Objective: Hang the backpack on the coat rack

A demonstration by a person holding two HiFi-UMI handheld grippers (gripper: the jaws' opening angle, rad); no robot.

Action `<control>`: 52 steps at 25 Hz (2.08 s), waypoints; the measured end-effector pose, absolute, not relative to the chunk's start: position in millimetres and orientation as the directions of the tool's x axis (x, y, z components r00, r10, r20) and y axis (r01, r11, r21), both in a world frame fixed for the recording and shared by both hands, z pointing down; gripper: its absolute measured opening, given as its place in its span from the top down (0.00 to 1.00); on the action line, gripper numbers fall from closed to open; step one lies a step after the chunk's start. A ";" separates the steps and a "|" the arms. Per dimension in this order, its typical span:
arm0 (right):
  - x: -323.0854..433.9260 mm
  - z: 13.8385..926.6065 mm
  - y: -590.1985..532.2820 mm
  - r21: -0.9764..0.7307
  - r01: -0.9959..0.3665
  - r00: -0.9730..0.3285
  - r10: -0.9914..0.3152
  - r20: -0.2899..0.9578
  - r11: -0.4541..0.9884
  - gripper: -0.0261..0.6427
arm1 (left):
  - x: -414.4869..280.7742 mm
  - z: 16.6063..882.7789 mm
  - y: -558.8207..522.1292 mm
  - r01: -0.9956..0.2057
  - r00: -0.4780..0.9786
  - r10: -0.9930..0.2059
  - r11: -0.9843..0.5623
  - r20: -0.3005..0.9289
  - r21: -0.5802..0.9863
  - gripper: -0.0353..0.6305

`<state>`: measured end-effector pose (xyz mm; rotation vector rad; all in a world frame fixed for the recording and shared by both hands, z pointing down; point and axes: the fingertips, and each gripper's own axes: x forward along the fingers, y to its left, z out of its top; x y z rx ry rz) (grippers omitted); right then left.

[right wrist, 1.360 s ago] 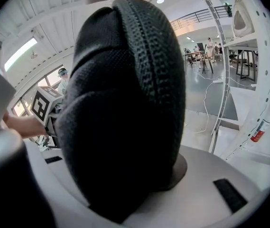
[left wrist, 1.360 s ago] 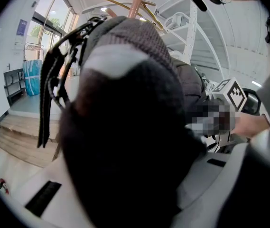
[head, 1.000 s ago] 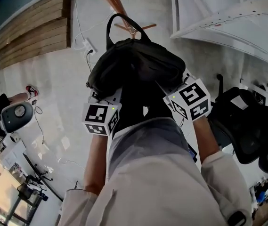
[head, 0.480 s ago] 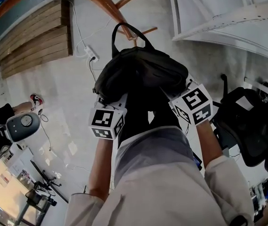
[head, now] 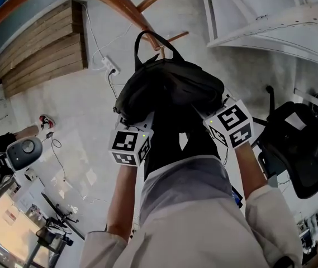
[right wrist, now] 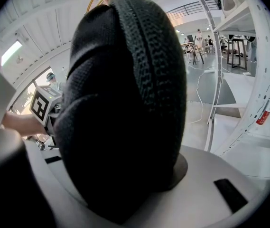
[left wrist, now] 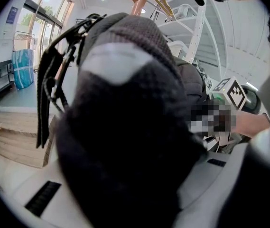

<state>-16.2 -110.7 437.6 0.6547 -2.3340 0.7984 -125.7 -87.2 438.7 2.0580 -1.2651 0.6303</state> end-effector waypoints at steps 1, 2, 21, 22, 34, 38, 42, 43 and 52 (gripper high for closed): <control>-15.9 439.8 -111.0 -0.382 -0.604 -0.710 -0.255 0.656 0.700 0.73 | -125.5 440.9 -87.6 -0.903 0.424 -0.598 -0.337 0.680 0.267 0.77; -15.8 441.6 -111.5 -0.382 -0.604 -0.709 -0.254 0.657 0.699 0.73 | -125.4 442.6 -88.4 -0.903 0.425 -0.598 -0.337 0.680 0.268 0.77; -28.2 477.1 -119.3 -0.397 -0.625 -0.695 -0.249 0.674 0.672 0.72 | -137.1 477.5 -95.5 -0.895 0.438 -0.558 -0.342 0.705 0.285 0.77; -28.5 479.1 -119.3 -0.399 -0.624 -0.697 -0.248 0.673 0.672 0.72 | -137.3 479.5 -95.8 -0.895 0.438 -0.557 -0.343 0.706 0.286 0.76; -34.0 496.2 -123.2 -0.414 -0.618 -0.705 -0.238 0.669 0.668 0.72 | -143.3 496.4 -99.0 -0.896 0.436 -0.539 -0.336 0.721 0.291 0.76; -32.7 501.8 -124.4 -0.419 -0.619 -0.706 -0.238 0.667 0.664 0.71 | -143.1 501.6 -103.2 -0.898 0.431 -0.557 -0.339 0.710 0.280 0.76; -36.0 507.6 -124.7 -0.423 -0.621 -0.706 -0.236 0.668 0.660 0.71 | -146.8 507.1 -103.3 -0.899 0.431 -0.553 -0.337 0.713 0.281 0.76; -36.9 508.9 -125.4 -0.424 -0.622 -0.705 -0.235 0.669 0.659 0.71 | -147.8 508.4 -104.2 -0.899 0.430 -0.553 -0.336 0.713 0.282 0.76; -34.5 523.2 -124.9 -0.428 -0.624 -0.697 -0.219 0.682 0.654 0.71 | -144.9 522.8 -103.9 -0.898 0.434 -0.538 -0.328 0.723 0.295 0.75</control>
